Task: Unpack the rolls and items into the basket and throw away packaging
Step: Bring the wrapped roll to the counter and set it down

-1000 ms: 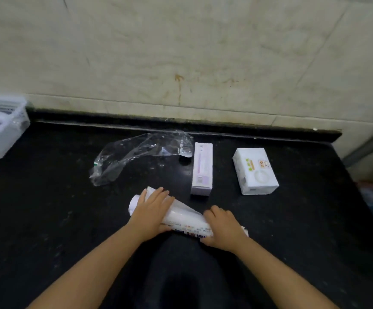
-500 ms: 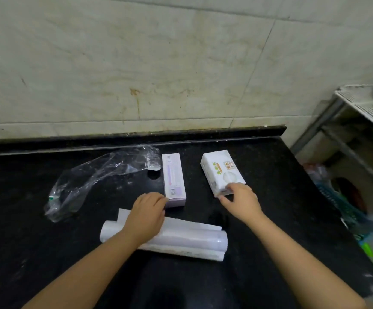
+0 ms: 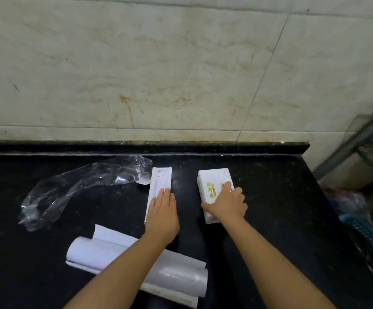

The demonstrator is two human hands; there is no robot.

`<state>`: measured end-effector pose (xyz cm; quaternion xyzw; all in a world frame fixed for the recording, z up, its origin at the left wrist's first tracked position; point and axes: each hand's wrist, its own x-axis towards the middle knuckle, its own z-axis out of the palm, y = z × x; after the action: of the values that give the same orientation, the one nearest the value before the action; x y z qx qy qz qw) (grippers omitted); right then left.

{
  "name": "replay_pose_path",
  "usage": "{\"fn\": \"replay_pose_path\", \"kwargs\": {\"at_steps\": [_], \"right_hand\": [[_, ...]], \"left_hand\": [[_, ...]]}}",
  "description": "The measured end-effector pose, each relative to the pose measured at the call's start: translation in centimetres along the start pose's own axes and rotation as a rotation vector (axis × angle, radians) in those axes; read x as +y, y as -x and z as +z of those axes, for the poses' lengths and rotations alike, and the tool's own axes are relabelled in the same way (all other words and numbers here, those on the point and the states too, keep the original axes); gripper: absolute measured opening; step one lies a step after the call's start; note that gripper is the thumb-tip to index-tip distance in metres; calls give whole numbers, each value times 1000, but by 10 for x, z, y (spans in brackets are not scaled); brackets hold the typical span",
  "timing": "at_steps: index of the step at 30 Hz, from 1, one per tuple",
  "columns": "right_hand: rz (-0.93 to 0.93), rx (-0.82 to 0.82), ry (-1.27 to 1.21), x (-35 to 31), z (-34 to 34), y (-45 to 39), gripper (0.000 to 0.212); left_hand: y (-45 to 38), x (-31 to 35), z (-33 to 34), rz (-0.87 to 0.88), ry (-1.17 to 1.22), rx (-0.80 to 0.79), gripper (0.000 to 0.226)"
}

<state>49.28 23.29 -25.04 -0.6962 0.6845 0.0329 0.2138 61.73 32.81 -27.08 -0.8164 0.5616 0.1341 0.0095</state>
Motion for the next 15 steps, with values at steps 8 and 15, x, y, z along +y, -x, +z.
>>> {"fn": "replay_pose_path", "kwargs": {"at_steps": [8,15], "right_hand": [[31,21,-131,8,5,-1,97],[-157,135,-136,-22,-30,38,91]], "left_hand": [[5,3,-4,-17,15,27,58],[32,-20,-36,-100,48,127,55]]}}
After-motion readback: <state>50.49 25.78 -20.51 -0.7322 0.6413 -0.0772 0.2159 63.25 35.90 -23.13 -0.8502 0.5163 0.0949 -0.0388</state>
